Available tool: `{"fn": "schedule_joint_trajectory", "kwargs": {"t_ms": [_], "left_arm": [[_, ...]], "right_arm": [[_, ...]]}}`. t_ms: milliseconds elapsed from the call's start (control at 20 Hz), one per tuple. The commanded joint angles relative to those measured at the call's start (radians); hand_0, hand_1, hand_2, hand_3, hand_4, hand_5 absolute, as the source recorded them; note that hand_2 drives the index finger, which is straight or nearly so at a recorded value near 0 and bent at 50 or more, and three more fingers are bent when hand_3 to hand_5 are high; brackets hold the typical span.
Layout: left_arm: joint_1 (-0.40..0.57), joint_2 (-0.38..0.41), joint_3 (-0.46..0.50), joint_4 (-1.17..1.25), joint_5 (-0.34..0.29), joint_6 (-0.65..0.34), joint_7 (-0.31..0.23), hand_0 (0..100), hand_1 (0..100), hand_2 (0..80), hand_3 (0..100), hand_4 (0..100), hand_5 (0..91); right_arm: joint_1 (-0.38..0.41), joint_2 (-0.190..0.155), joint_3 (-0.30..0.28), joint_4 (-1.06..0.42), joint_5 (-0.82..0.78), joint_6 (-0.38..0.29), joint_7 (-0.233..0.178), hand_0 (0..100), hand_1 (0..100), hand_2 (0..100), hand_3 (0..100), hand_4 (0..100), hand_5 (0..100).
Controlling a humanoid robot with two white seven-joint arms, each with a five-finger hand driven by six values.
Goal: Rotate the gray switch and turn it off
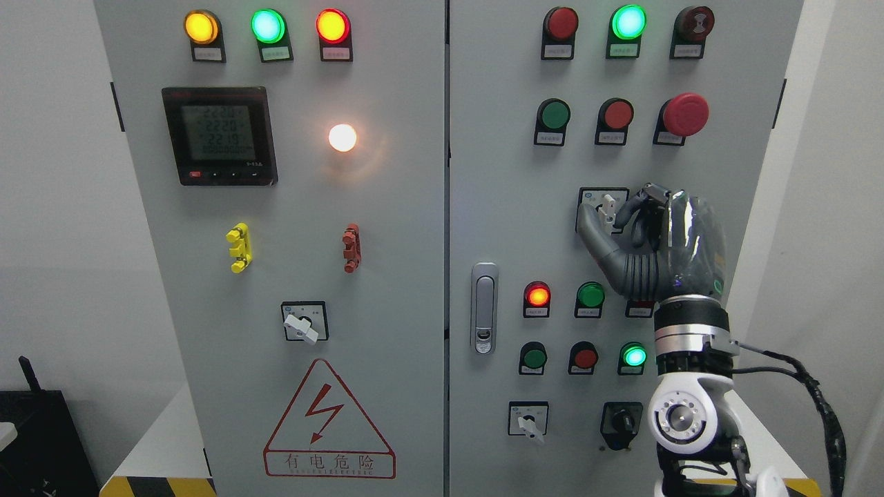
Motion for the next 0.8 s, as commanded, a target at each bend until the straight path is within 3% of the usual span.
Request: {"fn": "schedule_joint_trajectory", "kwargs": {"t_ms": [0,500,750], "left_arm": [[-0.009,0.0,0.008,-0.026,0.018,0.001,-0.001,12,39,0.0,0,0,0.0],[-0.009,-0.001,0.008,-0.026,0.02,0.001,-0.001,12,39,0.0,0,0,0.0],[-0.009,0.0,0.008,-0.026,0.018,0.001,-0.001,12,39,0.0,0,0,0.0]], "right_arm": [[0.004,-0.004,-0.005,-0.014,-0.001,-0.002,-0.011,12,48,73,100,96,100],[0.023,-0.025,-0.018,-0.026,-0.002,-0.028,-0.014,11,50,73,100,96,100],[0.07,-0.025,-0.025,-0.049,-0.03,-0.123,-0.019,11,49,73,100,96,100]]}}
